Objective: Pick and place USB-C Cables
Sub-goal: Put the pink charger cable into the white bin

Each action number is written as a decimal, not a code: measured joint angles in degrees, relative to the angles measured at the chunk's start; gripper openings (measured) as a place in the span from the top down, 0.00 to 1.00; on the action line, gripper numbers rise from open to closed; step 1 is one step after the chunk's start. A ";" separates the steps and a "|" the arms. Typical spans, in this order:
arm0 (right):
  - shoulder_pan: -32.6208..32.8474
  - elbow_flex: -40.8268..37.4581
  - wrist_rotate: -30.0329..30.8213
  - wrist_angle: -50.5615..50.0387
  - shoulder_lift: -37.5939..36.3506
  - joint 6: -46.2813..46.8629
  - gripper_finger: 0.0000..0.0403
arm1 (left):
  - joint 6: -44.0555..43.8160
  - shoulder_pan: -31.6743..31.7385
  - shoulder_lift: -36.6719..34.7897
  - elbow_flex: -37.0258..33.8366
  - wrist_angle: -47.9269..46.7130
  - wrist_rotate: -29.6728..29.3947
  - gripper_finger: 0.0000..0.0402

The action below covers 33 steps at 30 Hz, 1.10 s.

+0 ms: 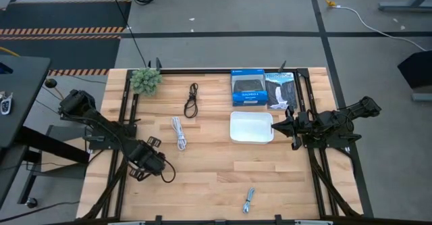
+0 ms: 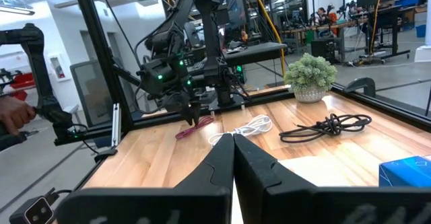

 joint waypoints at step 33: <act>0.01 0.00 0.00 0.01 0.00 0.00 0.97 | -0.09 0.09 3.87 0.61 3.13 2.31 0.96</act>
